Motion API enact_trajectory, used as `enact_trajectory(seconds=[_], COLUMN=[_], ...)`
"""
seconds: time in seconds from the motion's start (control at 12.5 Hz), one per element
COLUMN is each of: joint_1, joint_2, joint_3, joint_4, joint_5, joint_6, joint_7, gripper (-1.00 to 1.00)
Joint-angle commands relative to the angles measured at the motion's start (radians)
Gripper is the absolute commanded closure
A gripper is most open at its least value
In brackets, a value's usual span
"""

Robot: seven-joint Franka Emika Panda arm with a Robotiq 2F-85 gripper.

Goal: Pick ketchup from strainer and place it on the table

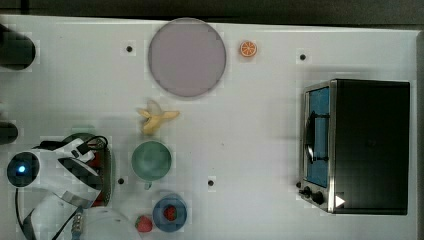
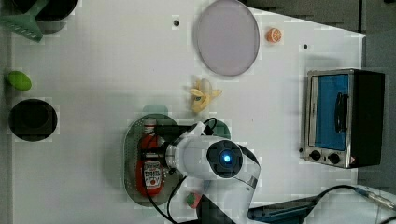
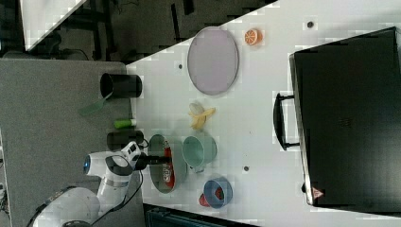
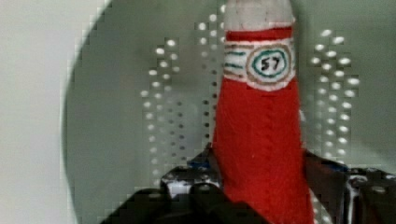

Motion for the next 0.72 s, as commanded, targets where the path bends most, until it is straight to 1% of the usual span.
enact_trajectory(seconds=[0.08,0.24,0.32,0.56,0.72], joint_1=[-0.040,-0.087,-0.105,-0.142,-0.161], joint_2=[-0.124,-0.203,-0.241,-0.335,-0.368], joint_3=[0.081,0.154,0.181,0.211,0.208], joint_4=[0.010,0.027,0.040,0.121,0.198], joint_5=[0.115,0.249,0.285,0.329,0.394], joint_6=[-0.088,-0.118,-0.150,-0.294,-0.444], joint_7=[0.037,0.032,0.025,-0.049,-0.134], gripper=[-0.21,-0.21,-0.21,-0.21,-0.21])
